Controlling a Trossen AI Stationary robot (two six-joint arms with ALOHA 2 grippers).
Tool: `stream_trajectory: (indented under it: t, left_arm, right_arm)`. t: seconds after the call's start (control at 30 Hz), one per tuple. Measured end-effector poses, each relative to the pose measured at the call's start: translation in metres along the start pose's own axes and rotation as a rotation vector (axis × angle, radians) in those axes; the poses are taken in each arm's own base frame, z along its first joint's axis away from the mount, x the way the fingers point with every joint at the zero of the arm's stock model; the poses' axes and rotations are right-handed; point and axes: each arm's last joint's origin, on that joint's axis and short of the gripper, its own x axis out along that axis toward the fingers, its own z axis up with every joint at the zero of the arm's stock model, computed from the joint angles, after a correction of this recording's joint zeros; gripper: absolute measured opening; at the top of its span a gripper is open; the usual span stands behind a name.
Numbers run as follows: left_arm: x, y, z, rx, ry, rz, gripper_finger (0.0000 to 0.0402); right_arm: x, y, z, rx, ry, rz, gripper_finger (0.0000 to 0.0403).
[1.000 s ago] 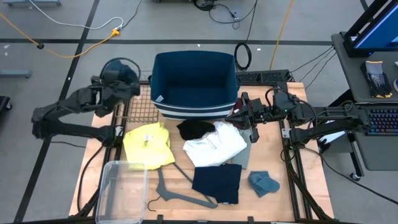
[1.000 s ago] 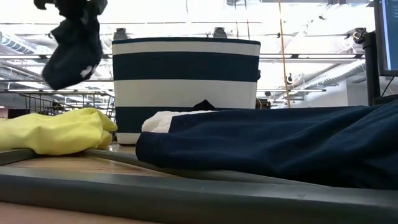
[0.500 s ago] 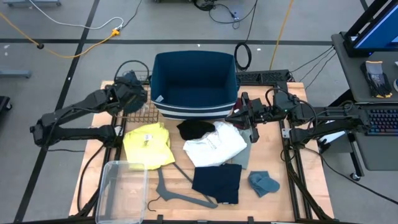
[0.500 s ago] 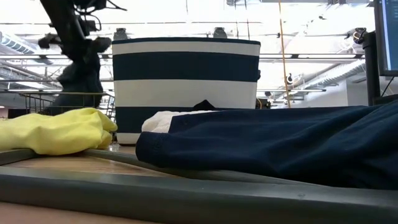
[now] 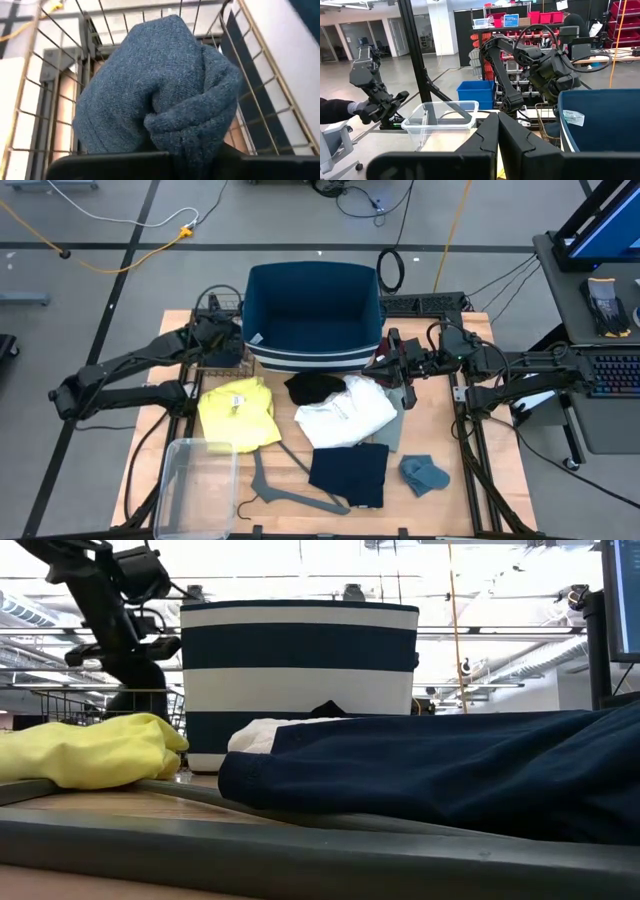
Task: Pick & Place Cloths
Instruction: Put the gray shorts into the brown wire basket, then put the red shorts into the brown wire basket
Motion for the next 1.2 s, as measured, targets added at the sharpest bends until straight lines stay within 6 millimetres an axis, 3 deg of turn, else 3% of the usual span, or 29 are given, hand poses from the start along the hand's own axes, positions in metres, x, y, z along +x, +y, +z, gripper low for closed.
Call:
stream_trajectory:
  t: [0.4,0.73,0.93,1.2]
  left_arm:
    - [0.001,0.0,0.0,-0.018,0.029,-0.035,0.0103]
    - [-0.001,0.001,0.0,0.013,0.021,-0.04,0.0236]
    - [-0.012,0.006,0.002,0.046,-0.028,-0.072,0.0277]
    - [-0.034,0.018,0.005,-0.007,-0.126,-0.139,0.0285]
  right_arm:
    - [0.0,0.0,0.0,0.007,0.0,0.0,0.0]
    - [-0.001,-0.001,-0.009,0.037,0.092,-0.023,0.0]
    - [-0.019,-0.005,-0.02,0.022,0.25,-0.234,0.0]
    - [-0.049,-0.009,-0.034,0.045,0.44,-0.566,0.0]
